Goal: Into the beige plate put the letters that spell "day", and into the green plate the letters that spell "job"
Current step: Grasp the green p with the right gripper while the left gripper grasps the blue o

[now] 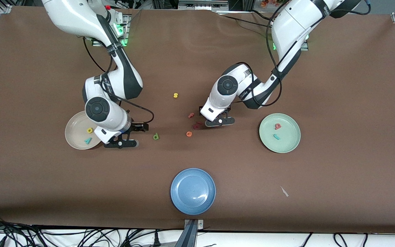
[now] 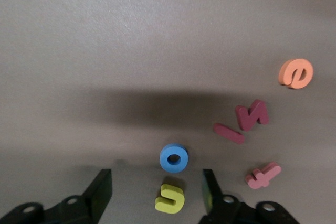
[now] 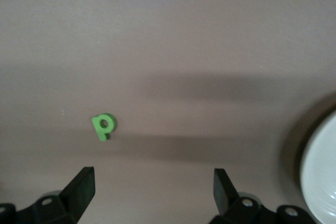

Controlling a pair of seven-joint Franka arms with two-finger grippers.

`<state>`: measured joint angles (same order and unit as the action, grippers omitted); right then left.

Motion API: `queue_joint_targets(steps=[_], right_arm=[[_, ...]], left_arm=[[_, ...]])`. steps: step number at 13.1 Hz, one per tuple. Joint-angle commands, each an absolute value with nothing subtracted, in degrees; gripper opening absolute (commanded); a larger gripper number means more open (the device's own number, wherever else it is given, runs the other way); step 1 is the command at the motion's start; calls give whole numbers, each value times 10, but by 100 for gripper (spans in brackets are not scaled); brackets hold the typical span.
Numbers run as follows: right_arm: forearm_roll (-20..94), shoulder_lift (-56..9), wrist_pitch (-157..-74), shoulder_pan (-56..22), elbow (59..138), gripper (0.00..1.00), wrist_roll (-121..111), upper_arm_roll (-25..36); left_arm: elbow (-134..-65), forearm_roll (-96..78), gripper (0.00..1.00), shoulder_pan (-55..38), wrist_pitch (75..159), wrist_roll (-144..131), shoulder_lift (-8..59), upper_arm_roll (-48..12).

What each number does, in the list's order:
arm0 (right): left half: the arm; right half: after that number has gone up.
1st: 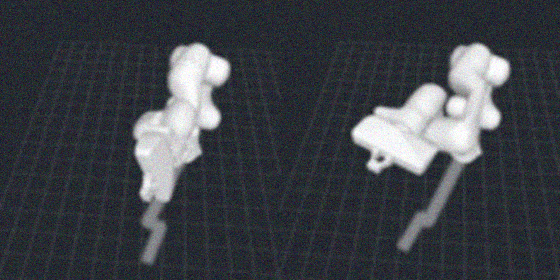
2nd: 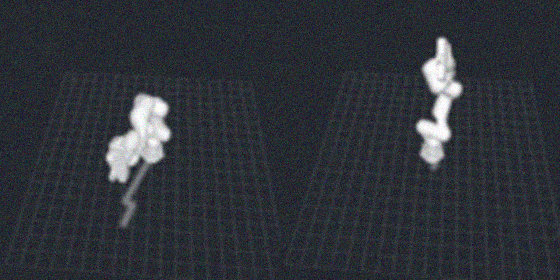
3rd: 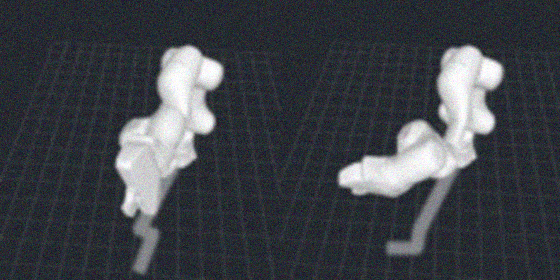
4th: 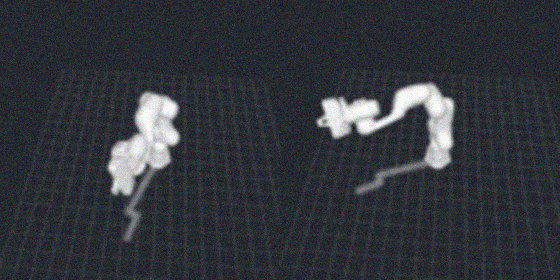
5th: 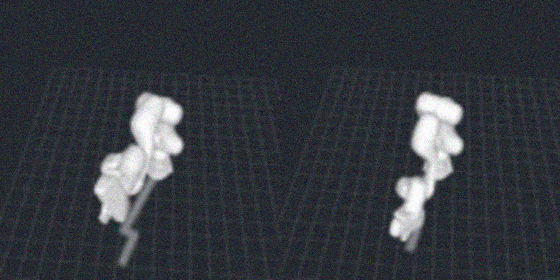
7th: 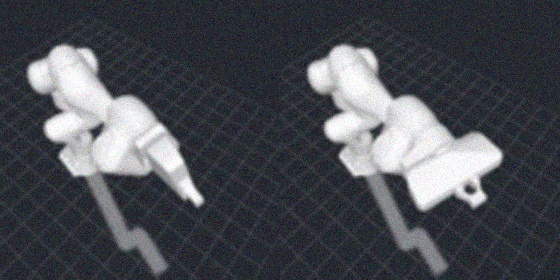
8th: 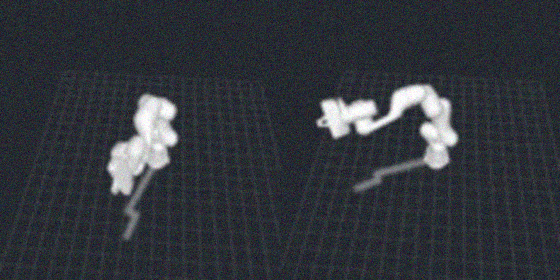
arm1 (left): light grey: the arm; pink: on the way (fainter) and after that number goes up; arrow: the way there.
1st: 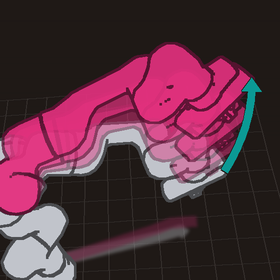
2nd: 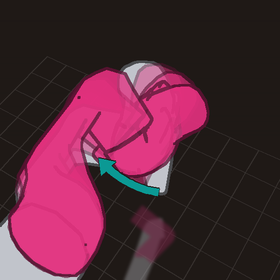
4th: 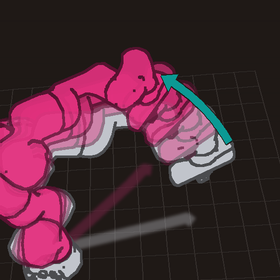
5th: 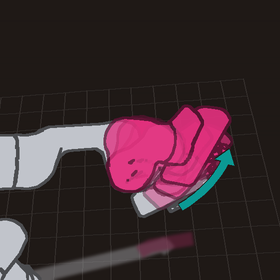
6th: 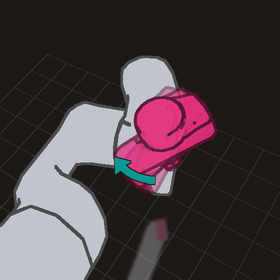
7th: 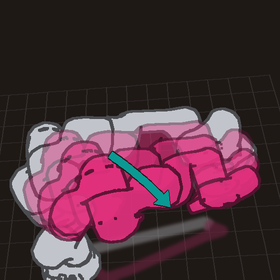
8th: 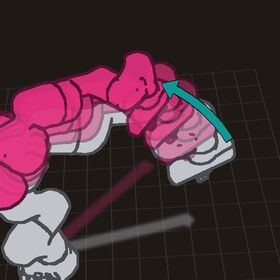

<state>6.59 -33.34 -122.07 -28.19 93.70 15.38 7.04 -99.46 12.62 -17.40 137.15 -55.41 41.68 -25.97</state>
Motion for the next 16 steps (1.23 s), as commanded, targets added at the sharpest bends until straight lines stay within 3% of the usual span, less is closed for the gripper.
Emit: queue_joint_targets(steps=[1, 9, 10, 12, 13, 16], right_arm=[[77, -388, -1215, -281, 869, 100, 153, 62], [69, -446, -1269, -300, 851, 100, 143, 39], [70, -446, -1273, -300, 851, 100, 126, 39], [73, -450, -1276, -300, 853, 99, 114, 39], [73, -453, -1285, -301, 856, 96, 114, 38], [74, -460, -1297, -303, 872, 87, 114, 33]], left_arm=[[-978, 149, 71, -183, 1370, -569, 431, -250], [-969, 173, 64, -200, 1389, -570, 446, -241], [-969, 173, 58, -200, 1389, -571, 446, -241], [-969, 174, 31, -201, 1389, -573, 446, -240], [-969, 174, 23, -201, 1389, -574, 446, -240], [-969, 173, 22, -202, 1391, -574, 452, -240]])
